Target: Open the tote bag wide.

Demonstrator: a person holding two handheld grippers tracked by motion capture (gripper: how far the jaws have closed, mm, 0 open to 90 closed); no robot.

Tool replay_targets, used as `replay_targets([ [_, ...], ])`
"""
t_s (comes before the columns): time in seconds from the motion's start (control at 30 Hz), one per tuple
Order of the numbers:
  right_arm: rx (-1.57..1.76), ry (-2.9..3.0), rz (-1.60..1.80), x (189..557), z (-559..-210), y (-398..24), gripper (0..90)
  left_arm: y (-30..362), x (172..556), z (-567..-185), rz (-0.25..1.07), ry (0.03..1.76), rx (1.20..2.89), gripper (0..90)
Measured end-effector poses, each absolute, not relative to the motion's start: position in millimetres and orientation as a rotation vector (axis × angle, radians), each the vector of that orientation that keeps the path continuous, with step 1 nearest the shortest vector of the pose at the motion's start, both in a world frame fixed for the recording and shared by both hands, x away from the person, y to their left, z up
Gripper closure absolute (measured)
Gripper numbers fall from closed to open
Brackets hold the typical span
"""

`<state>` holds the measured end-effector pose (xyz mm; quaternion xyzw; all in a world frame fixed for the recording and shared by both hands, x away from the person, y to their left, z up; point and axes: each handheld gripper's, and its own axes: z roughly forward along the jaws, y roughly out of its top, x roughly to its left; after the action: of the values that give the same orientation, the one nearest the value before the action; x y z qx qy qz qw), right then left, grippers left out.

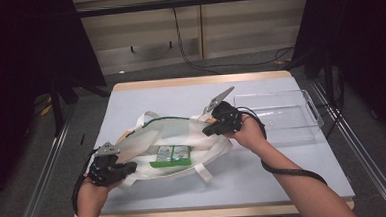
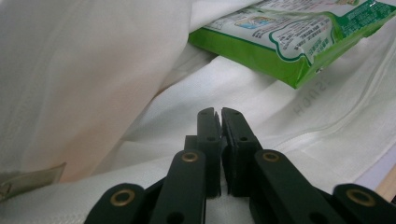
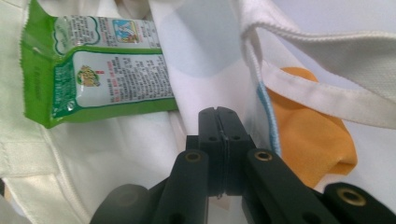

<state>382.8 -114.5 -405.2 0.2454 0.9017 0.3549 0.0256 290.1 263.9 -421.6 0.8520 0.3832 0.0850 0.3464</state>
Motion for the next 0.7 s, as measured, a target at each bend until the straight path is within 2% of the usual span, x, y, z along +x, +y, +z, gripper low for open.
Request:
replay_targets([
  [0.7,0.632,2.803,1.151,353.0,-391.9,-105.0,73.5,261.3,295.7,-409.4,0.249,0.984,2.189,80.5],
])
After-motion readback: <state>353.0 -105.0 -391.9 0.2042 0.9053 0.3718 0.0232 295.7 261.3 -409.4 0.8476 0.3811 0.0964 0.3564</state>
